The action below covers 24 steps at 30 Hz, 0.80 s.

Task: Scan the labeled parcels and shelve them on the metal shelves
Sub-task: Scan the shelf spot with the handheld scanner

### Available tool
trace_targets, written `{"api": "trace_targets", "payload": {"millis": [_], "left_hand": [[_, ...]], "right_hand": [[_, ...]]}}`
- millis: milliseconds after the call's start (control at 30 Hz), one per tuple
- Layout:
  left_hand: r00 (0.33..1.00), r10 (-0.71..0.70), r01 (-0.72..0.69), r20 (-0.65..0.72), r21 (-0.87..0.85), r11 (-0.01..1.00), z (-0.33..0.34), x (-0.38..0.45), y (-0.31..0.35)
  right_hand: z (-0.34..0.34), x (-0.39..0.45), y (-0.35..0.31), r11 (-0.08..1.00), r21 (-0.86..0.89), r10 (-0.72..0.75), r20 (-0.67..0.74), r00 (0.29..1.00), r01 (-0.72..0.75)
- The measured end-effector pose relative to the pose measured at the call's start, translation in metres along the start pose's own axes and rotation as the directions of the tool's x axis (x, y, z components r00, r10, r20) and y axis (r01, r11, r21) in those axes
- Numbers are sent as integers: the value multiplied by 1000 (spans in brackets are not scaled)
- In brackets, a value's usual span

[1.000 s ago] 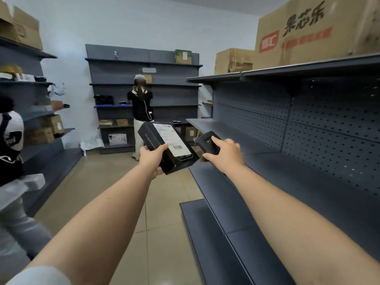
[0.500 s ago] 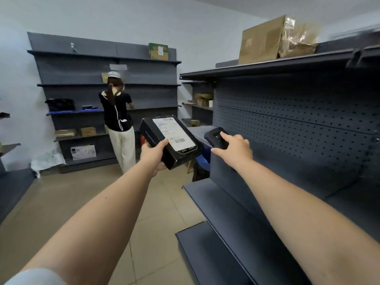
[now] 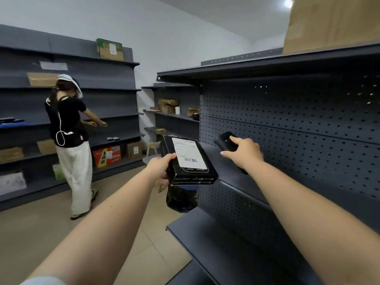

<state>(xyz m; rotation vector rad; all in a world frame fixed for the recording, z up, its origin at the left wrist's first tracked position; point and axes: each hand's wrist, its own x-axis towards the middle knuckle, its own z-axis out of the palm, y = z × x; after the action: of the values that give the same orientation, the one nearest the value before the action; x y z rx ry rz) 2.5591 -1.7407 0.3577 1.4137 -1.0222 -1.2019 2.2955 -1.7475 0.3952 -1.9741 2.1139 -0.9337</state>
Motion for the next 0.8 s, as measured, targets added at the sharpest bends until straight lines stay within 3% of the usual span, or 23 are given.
{"api": "trace_targets", "payload": {"millis": [133, 300, 467, 600, 700, 800], "left_hand": [[996, -53, 52, 66, 25, 998, -4, 102, 30], [949, -158, 120, 272, 150, 981, 7, 202, 57], [852, -219, 109, 476, 248, 963, 25, 291, 71], [734, -269, 121, 623, 270, 955, 39, 353, 76], [743, -189, -5, 642, 289, 957, 45, 389, 78], [766, -6, -305, 643, 372, 877, 40, 411, 77]], "right_hand": [[47, 85, -11, 998, -1, 71, 5, 997, -71], [92, 155, -17, 975, 70, 213, -7, 977, -212], [119, 193, -22, 939, 72, 343, -116, 932, -337], [140, 208, -28, 892, 52, 450, -196, 871, -449], [154, 214, -38, 842, 15, 526, -248, 813, -540], [165, 215, -48, 801, 12, 577, -280, 767, -599]]}}
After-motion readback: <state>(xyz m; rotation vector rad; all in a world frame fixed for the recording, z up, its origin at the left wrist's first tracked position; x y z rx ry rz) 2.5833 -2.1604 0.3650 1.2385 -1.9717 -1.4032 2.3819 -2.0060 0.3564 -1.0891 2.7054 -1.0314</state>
